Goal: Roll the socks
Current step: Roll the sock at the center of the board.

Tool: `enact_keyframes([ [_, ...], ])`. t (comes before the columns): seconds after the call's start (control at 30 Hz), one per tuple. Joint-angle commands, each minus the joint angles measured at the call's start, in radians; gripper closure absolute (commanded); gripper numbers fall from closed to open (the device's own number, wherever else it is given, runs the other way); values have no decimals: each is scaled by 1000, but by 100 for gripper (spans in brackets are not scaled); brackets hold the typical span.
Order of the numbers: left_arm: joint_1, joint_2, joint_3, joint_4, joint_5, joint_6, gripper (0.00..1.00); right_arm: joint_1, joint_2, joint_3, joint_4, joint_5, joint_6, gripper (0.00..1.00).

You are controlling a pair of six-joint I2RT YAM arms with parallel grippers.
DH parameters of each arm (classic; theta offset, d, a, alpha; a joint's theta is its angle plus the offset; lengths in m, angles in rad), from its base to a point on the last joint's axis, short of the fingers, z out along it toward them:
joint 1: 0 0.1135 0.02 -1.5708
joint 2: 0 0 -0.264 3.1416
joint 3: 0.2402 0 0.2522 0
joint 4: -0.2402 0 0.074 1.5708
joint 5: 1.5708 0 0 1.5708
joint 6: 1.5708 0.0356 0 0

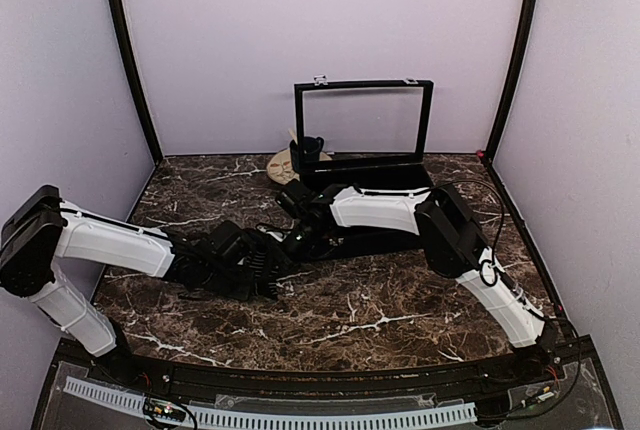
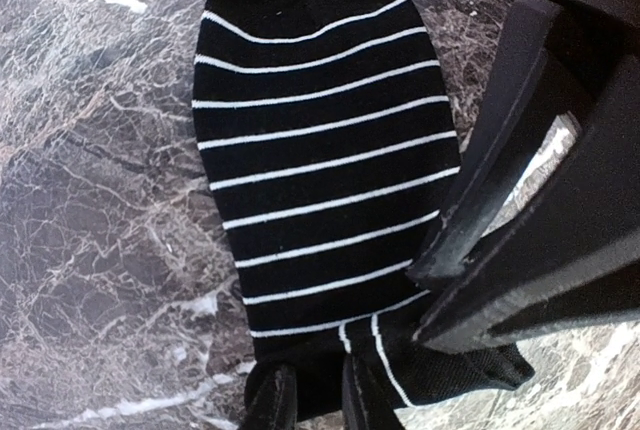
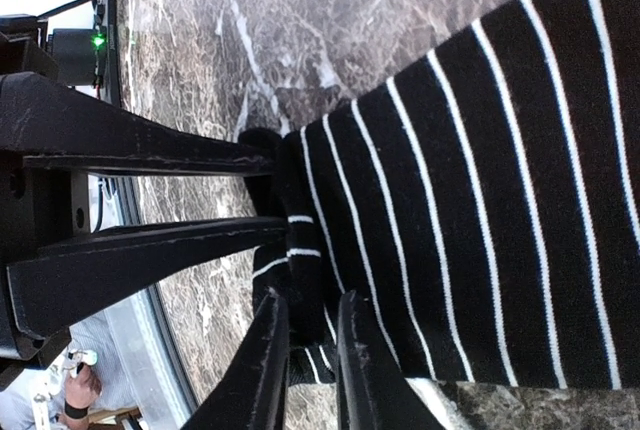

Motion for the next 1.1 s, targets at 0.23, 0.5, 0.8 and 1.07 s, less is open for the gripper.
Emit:
enact_keyframes([
  [0.23,36,-8,-52,-29,71,-32,82,-16,-92,-133,150,20,47,74],
  [0.5,55,-27,-76,-13,112,-41,82,-19,-148,-210,225,49,75,73],
  [0.8,80,-36,-91,3,180,-32,82,-19,-263,-364,370,100,105,73],
  [1.07,103,-22,-79,-22,235,-11,82,9,-353,-476,418,194,45,73],
])
